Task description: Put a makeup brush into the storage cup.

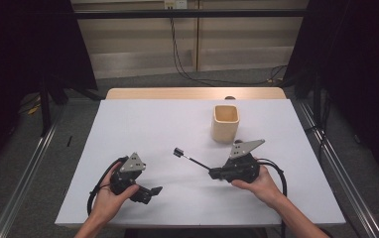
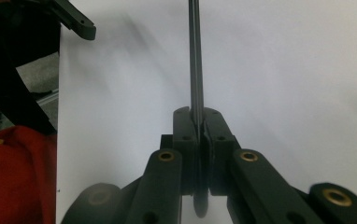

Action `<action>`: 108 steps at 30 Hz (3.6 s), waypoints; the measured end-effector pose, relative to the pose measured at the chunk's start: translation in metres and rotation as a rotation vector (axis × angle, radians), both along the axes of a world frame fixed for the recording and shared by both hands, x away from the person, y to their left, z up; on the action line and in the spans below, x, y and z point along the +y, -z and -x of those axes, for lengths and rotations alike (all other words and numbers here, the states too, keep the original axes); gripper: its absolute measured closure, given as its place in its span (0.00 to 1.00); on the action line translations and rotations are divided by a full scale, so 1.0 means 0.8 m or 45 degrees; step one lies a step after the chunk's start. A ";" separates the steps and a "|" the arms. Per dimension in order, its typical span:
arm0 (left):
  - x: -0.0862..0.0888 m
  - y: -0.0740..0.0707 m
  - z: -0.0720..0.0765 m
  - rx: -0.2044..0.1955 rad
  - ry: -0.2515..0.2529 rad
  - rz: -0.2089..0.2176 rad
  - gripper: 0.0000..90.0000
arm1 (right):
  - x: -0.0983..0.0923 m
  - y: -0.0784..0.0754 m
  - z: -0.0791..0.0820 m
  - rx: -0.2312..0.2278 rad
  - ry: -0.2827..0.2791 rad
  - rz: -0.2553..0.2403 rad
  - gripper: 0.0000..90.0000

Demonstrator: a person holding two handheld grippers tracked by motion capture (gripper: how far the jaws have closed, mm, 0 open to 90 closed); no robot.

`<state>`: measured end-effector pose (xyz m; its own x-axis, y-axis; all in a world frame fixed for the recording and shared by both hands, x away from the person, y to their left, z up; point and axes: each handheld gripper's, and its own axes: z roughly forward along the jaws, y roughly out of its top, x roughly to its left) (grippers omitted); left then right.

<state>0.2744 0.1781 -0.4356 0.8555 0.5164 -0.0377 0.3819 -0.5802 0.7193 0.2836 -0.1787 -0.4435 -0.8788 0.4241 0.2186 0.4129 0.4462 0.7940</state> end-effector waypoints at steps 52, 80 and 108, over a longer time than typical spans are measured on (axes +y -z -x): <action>-0.049 -0.012 0.003 -0.195 0.013 0.517 0.04 | 0.004 -0.005 0.010 -0.213 0.011 -0.271 0.96; -0.107 -0.029 -0.014 -0.166 0.036 0.619 0.51 | 0.002 -0.006 0.011 -0.214 0.004 -0.292 0.96; -0.093 -0.031 -0.016 -0.047 0.014 0.788 0.84 | 0.009 0.004 0.010 -0.251 -0.027 -0.236 0.96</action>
